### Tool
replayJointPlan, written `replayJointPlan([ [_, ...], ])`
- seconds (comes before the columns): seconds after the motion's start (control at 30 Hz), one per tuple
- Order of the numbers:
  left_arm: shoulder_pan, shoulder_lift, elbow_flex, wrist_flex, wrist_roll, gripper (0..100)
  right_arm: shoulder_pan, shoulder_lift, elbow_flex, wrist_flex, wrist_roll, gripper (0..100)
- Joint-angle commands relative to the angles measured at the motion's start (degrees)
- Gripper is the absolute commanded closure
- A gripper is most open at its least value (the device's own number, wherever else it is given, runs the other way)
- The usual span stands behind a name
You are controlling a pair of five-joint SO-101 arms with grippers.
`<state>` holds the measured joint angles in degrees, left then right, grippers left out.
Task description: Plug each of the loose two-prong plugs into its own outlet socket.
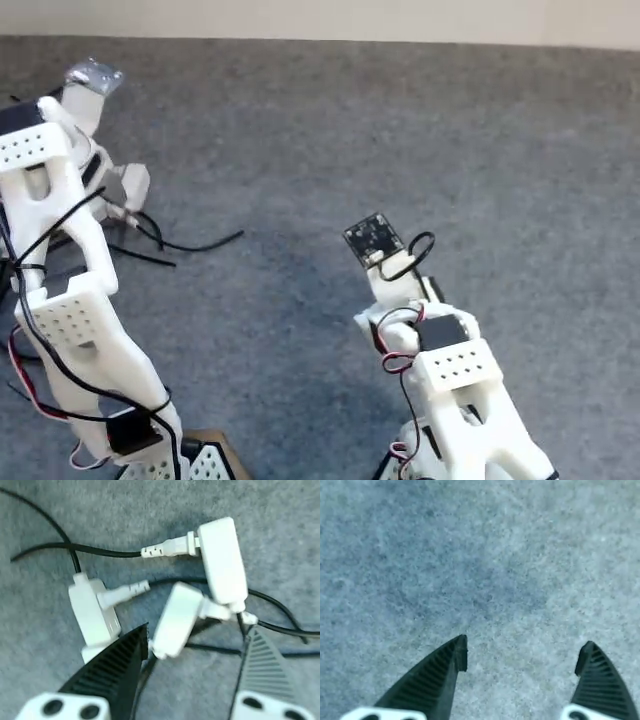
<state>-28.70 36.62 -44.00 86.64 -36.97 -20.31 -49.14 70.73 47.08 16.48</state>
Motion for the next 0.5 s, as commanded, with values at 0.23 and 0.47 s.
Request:
replayJointPlan([
  [0.23,5.1,-2.2,-27.4,15.1,15.5,89,0.4,-2.2,-2.9,2.5,-0.7,98.8],
  [0.47,6.6,-13.8,-16.9,15.1,17.1,90,4.7,-18.0,-10.7,13.1,-0.7,99.4],
])
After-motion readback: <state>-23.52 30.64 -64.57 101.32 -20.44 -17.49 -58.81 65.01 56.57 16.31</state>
